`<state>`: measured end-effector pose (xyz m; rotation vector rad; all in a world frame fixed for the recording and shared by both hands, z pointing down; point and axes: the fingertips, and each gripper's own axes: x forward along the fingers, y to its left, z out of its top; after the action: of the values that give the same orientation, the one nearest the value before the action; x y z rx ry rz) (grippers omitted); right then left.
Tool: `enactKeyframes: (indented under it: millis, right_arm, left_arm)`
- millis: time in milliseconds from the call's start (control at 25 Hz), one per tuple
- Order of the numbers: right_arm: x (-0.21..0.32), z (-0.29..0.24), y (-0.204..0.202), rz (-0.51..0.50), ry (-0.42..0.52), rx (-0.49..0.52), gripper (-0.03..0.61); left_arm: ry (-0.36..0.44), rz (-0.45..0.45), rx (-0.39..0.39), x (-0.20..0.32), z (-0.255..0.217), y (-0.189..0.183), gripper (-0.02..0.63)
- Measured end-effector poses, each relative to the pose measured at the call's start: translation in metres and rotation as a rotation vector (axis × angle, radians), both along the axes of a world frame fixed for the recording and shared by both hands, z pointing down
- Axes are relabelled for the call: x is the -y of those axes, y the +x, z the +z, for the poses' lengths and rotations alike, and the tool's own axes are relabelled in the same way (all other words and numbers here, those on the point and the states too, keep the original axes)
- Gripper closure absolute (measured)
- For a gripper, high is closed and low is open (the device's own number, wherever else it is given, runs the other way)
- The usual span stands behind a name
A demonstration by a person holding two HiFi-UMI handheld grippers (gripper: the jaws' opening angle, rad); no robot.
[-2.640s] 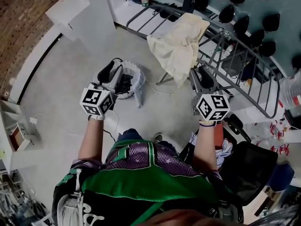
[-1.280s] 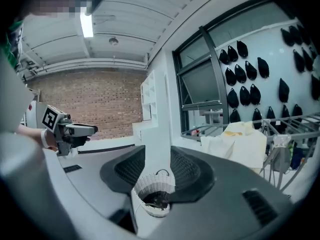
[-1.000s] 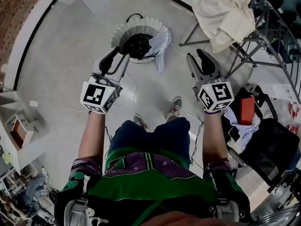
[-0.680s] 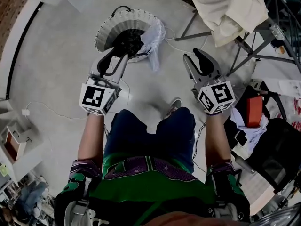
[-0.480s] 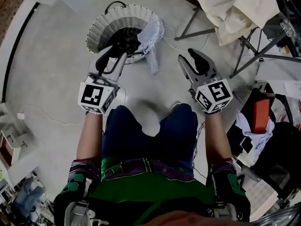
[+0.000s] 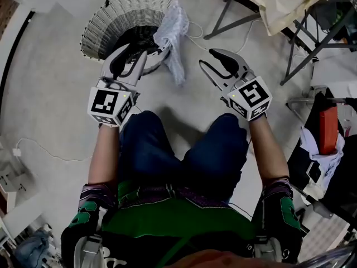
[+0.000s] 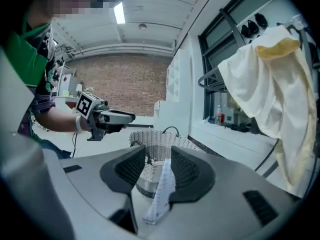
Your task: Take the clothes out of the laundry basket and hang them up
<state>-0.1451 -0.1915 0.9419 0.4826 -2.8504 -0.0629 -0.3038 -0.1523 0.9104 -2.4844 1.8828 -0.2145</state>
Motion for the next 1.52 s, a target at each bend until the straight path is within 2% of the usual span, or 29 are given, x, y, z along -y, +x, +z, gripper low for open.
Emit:
enactKeyframes:
  millis: [80, 200, 400, 800, 1120, 1320, 1360, 1400, 1440, 1520]
  right_arm:
    - [0.003, 0.021, -0.003, -0.014, -0.008, 0.001, 0.42]
    - [0.007, 0.045, -0.012, -0.037, -0.024, 0.006, 0.42]
    - [0.025, 0.078, -0.039, -0.049, -0.104, 0.049, 0.42]
    - [0.058, 0.128, -0.09, -0.105, -0.148, -0.018, 0.42]
    - [0.077, 0.162, -0.114, -0.09, -0.192, -0.073, 0.419]
    - [0.081, 0.167, -0.124, -0.065, -0.163, -0.125, 0.42]
    - [0.083, 0.167, -0.123, -0.051, -0.146, -0.14, 0.433]
    - [0.085, 0.166, -0.122, -0.038, -0.125, -0.155, 0.518]
    - [0.086, 0.164, -0.12, -0.028, -0.109, -0.164, 0.551]
    - [0.085, 0.157, -0.115, -0.02, -0.101, -0.158, 0.557]
  left_arm:
    - [0.005, 0.001, -0.024, -0.006, 0.012, 0.002, 0.457]
    - [0.011, 0.007, -0.017, -0.013, 0.025, 0.006, 0.457]
    - [-0.004, -0.01, -0.047, -0.022, 0.029, 0.001, 0.457]
    - [-0.025, -0.079, 0.005, -0.042, 0.029, -0.016, 0.457]
    - [-0.025, -0.128, 0.005, -0.054, 0.034, -0.037, 0.457]
    - [-0.026, -0.127, -0.003, -0.057, 0.039, -0.044, 0.457]
    - [-0.026, -0.129, -0.009, -0.057, 0.039, -0.046, 0.457]
    - [-0.024, -0.131, -0.013, -0.057, 0.039, -0.047, 0.457]
    - [-0.022, -0.132, -0.015, -0.057, 0.039, -0.048, 0.457]
    - [-0.019, -0.132, -0.017, -0.058, 0.038, -0.048, 0.457]
